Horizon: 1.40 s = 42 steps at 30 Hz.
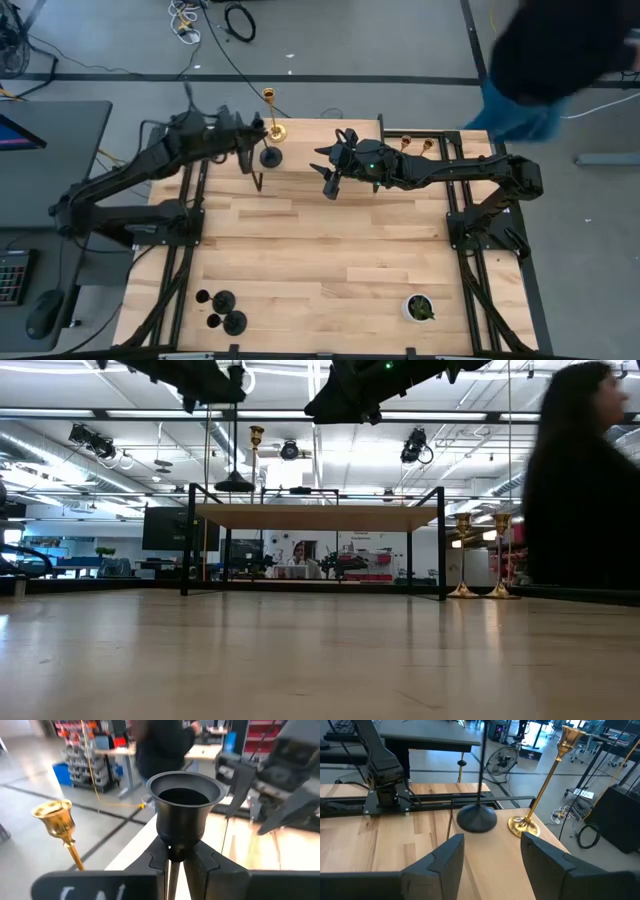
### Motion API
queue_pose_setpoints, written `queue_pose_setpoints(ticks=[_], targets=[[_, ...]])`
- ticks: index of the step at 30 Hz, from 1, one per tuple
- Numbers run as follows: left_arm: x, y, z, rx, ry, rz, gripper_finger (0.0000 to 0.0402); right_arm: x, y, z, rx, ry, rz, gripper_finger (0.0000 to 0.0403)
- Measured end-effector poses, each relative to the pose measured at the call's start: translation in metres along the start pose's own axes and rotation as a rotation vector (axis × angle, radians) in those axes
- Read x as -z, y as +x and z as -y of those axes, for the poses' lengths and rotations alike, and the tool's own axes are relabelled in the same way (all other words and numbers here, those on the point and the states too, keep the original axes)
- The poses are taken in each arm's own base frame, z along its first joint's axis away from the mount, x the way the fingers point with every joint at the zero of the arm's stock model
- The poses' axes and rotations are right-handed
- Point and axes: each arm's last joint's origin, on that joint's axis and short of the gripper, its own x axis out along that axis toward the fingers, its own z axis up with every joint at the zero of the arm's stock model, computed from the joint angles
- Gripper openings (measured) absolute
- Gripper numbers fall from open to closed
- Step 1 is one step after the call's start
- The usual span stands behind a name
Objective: Pick & Place candle stick holders
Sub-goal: Put the top right black candle holder on the shelf
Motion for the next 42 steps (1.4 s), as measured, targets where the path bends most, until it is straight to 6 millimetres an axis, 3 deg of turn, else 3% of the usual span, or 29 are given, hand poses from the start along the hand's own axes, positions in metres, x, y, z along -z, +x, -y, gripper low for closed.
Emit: queue_pose_setpoints(ticks=[9, 20, 42], targets=[[0.000, 0.022, -0.013, 0.027, -0.015, -0.066, 0.0036, 0.002, 0.000, 0.000, -0.003, 0.006, -0.017, 0.0197], [0.009, 0.031, -0.033, 0.009, -0.054, -0.115, 0.0039, 0.003, 0.000, 0.000, -0.004, 0.003, -0.028, 0.0197], [0.011, 0.033, -0.033, 0.062, -0.095, -0.122, 0.0045, 0.002, 0.000, 0.000, -0.003, 0.004, -0.025, 0.0197]])
